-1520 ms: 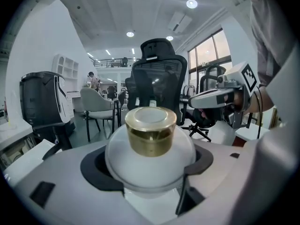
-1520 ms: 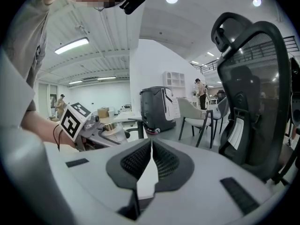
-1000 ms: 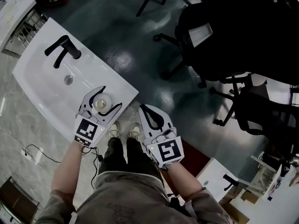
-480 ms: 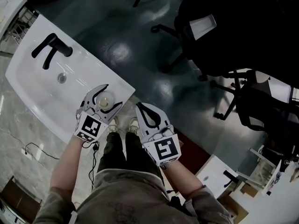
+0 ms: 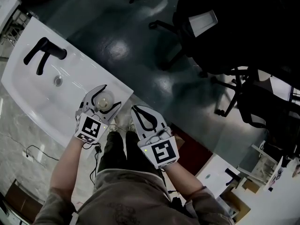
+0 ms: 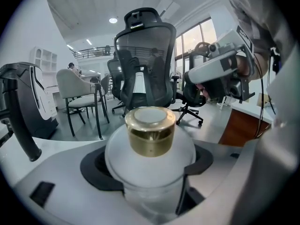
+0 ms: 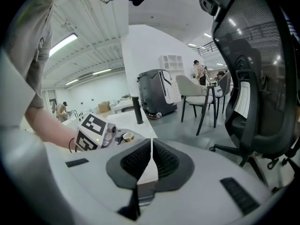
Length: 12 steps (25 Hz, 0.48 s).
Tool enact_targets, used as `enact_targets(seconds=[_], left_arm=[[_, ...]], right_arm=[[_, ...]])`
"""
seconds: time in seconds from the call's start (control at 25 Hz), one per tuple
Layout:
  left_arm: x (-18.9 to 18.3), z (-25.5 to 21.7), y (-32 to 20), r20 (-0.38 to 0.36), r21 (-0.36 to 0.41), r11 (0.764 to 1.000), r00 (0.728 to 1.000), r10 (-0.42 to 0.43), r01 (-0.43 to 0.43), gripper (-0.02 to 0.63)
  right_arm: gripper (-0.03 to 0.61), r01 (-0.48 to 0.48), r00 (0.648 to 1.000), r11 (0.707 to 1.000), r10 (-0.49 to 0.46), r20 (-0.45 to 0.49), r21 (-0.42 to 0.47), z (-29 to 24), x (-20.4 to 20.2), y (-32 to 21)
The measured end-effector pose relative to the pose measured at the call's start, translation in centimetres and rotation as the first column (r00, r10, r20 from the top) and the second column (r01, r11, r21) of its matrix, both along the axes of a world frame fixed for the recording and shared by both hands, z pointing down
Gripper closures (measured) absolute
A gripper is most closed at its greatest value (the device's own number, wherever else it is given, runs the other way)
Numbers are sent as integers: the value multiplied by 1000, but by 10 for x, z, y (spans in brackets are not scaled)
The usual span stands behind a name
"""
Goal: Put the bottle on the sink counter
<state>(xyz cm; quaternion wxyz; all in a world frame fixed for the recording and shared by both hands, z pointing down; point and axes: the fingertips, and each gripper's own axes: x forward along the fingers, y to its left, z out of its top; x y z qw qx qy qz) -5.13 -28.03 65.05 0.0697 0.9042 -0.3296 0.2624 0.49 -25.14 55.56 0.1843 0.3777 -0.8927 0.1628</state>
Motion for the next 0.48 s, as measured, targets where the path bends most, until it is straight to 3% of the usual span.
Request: enact_targets(seconds=[0.48], left_arm=[[5, 11, -7, 14, -35, 999, 999, 41, -41, 287]], right_arm=[[546, -8, 999, 1000, 8, -45, 5, 5, 5, -10]])
